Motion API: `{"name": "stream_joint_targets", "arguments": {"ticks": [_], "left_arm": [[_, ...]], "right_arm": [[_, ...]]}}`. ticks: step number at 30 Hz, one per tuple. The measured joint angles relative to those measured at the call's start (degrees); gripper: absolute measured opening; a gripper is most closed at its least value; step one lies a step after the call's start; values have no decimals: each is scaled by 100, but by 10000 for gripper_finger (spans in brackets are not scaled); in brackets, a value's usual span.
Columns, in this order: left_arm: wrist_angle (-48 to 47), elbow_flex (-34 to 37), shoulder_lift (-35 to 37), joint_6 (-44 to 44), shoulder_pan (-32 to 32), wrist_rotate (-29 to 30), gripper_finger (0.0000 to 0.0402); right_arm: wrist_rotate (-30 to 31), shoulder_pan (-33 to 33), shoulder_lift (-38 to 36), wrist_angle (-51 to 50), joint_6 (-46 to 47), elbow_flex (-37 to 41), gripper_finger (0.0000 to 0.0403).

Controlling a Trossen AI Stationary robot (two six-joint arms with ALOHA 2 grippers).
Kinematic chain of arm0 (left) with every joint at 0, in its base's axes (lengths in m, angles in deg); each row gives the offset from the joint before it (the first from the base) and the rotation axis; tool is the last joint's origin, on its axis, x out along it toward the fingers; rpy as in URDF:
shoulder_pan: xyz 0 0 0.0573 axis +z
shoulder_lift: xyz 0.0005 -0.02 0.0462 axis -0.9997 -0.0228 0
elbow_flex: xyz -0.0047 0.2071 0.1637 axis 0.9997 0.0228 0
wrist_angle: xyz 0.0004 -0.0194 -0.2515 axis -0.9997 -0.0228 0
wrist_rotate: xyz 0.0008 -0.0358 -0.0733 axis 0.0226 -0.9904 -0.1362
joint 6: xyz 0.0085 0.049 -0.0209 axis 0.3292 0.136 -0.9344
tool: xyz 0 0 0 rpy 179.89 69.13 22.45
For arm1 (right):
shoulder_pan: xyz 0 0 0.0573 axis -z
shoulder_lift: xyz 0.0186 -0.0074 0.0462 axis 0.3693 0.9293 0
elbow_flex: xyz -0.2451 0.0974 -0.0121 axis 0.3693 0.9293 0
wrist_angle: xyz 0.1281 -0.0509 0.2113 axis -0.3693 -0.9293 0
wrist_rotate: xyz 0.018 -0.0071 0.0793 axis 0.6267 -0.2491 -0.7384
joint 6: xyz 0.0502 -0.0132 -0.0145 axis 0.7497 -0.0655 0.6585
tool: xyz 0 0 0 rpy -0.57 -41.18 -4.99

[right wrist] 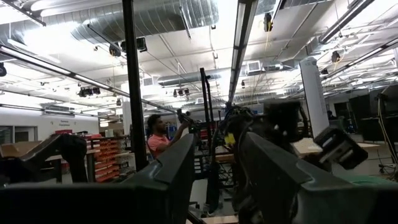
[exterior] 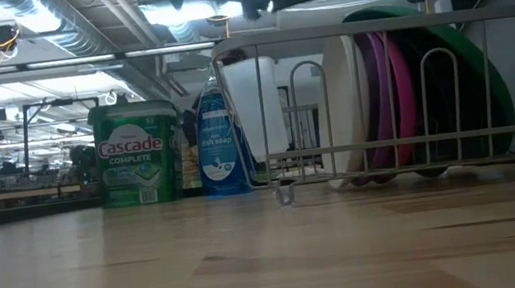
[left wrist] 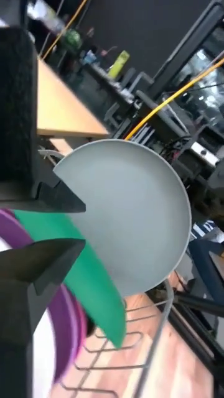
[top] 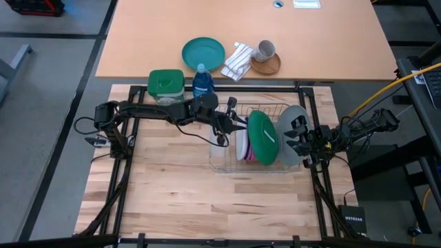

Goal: Sort dishes
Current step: Adjust the green plate on the dish rack

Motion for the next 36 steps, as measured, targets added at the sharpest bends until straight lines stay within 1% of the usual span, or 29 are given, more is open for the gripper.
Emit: {"name": "stream_joint_targets", "arguments": {"ticks": [3, 6, 10, 15, 20, 24, 29, 36], "left_arm": [[-712, -447, 0, -262, 0, 4, 47], [-1465, -873, 0, -629, 11, 134, 27], [-2140, -1177, 0, -1297, 116, 302, 5], [-2334, -1254, 0, -1855, 293, 315, 2], [-2354, -1275, -269, -2280, 367, 271, 1], [-2574, -1503, -625, -2310, 326, 275, 1], [-2978, -1943, -778, -2349, 324, 253, 1], [-3073, -1962, -854, -2513, 330, 263, 1]], "right_arm": [[0, 0, 0, 0, 0, 0, 147], [0, 1, 2, 0, 0, 0, 147], [0, 1, 1, 0, 0, 0, 147], [0, 1, 2, 0, 0, 0, 147], [0, 1, 0, 7, 0, 0, 147], [0, 1, 0, 6, 0, 0, 147], [0, 1, 0, 4, 13, 0, 147], [0, 1, 2, 0, 13, 0, 147]]}}
